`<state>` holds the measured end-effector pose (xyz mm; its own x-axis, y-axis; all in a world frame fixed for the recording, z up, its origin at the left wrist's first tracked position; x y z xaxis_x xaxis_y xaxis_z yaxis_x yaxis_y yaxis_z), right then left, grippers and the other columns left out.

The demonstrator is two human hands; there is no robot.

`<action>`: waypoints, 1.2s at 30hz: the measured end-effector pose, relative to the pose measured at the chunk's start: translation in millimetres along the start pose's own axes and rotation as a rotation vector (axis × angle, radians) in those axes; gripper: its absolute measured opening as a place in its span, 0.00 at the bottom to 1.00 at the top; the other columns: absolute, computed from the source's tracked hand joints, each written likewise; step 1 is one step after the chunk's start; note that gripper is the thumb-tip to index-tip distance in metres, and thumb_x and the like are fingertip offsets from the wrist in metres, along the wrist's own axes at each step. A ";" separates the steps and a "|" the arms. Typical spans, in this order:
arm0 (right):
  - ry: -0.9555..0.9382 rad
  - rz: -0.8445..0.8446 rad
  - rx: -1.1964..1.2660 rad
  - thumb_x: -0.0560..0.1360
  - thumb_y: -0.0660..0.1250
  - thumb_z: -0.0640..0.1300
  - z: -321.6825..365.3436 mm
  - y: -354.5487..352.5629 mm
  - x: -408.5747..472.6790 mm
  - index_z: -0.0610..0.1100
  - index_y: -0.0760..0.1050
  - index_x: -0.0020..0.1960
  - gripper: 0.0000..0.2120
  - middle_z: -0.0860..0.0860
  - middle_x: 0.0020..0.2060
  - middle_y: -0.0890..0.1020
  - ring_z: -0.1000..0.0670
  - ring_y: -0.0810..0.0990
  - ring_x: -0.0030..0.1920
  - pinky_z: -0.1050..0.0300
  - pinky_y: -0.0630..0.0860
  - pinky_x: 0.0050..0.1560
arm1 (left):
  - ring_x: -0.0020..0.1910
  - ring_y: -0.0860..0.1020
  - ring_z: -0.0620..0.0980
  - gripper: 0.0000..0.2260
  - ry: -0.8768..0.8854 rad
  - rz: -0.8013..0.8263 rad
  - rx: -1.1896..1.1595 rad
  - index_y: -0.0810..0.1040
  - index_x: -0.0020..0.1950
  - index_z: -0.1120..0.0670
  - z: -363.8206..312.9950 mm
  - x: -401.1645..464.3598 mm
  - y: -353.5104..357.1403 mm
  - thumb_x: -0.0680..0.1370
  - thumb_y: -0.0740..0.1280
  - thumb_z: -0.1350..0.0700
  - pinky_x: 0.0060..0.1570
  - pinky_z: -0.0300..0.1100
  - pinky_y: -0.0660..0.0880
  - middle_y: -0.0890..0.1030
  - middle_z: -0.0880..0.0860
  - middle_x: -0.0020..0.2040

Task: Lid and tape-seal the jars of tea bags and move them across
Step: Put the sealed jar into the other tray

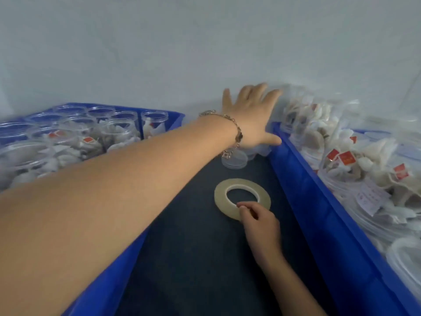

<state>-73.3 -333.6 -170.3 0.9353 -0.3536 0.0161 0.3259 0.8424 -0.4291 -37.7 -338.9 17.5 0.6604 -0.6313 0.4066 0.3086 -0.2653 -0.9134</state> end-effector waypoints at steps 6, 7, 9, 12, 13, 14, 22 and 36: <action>-0.019 -0.144 -0.032 0.75 0.63 0.47 -37.1 -70.8 -17.0 0.58 0.79 0.39 0.10 0.55 0.33 0.80 0.54 0.78 0.37 0.58 0.72 0.35 | 0.72 0.58 0.58 0.31 -0.576 0.113 0.198 0.64 0.71 0.57 138.5 -65.2 0.1 0.75 0.64 0.41 0.71 0.57 0.53 0.62 0.59 0.72; -0.017 -0.151 0.011 0.75 0.63 0.47 -37.6 -66.9 -17.7 0.57 0.80 0.40 0.09 0.55 0.33 0.80 0.54 0.78 0.37 0.57 0.72 0.35 | 0.68 0.64 0.60 0.25 -0.646 0.069 0.174 0.68 0.67 0.59 158.4 -79.1 2.3 0.76 0.65 0.45 0.68 0.55 0.60 0.68 0.61 0.68; -0.002 -0.153 0.066 0.75 0.63 0.47 -43.1 -72.4 -12.6 0.56 0.81 0.40 0.09 0.54 0.33 0.80 0.53 0.78 0.37 0.55 0.72 0.36 | 0.59 0.73 0.62 0.14 -0.746 -0.045 0.095 0.74 0.58 0.63 194.7 -105.8 10.2 0.77 0.64 0.56 0.57 0.53 0.71 0.76 0.64 0.59; -0.024 -0.156 0.073 0.76 0.64 0.47 -45.2 -71.2 -12.3 0.56 0.81 0.40 0.10 0.54 0.32 0.79 0.53 0.77 0.36 0.55 0.72 0.37 | 0.57 0.76 0.61 0.15 -0.804 0.031 0.085 0.75 0.63 0.59 227.9 -133.8 31.9 0.77 0.63 0.59 0.55 0.51 0.75 0.77 0.62 0.59; -0.028 -0.149 0.069 0.76 0.64 0.47 -46.2 -69.9 -12.5 0.56 0.81 0.40 0.10 0.53 0.32 0.79 0.53 0.77 0.37 0.54 0.72 0.37 | 0.59 0.74 0.60 0.18 -0.786 0.086 0.105 0.73 0.66 0.58 235.0 -137.1 40.6 0.77 0.63 0.57 0.59 0.52 0.73 0.75 0.61 0.62; -0.024 -0.150 0.072 0.76 0.64 0.48 -46.0 -69.9 -11.8 0.56 0.81 0.40 0.10 0.53 0.32 0.80 0.53 0.77 0.37 0.54 0.72 0.38 | 0.65 0.71 0.59 0.22 -0.761 0.142 0.137 0.68 0.70 0.58 240.2 -137.9 49.0 0.77 0.64 0.56 0.64 0.52 0.70 0.71 0.60 0.67; -0.025 -0.147 0.071 0.75 0.66 0.48 -49.0 -69.1 -3.6 0.54 0.81 0.38 0.09 0.60 0.30 0.80 0.57 0.77 0.34 0.59 0.69 0.34 | 0.71 0.63 0.56 0.28 -0.693 0.142 0.380 0.62 0.73 0.56 249.0 -115.0 66.2 0.74 0.67 0.59 0.68 0.51 0.63 0.65 0.57 0.71; 0.025 -0.175 -0.011 0.76 0.63 0.48 -46.0 -70.8 -4.6 0.57 0.78 0.36 0.11 0.58 0.29 0.80 0.61 0.77 0.33 0.61 0.69 0.31 | 0.59 0.69 0.62 0.13 -0.464 -0.546 0.156 0.75 0.59 0.62 111.5 -54.1 -49.2 0.75 0.63 0.65 0.55 0.54 0.66 0.72 0.63 0.58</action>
<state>-107.0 -410.3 -181.5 0.8607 -0.5045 0.0687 0.4815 0.7627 -0.4317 -12.3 -210.4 42.6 0.5960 -0.0563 0.8010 0.7477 -0.3248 -0.5792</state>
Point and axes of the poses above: each hand's wrist, its own x-axis towards the middle knuckle, its own y-axis out of the palm, z = x × y, the point moved 3 cm from there along x, towards the middle knuckle
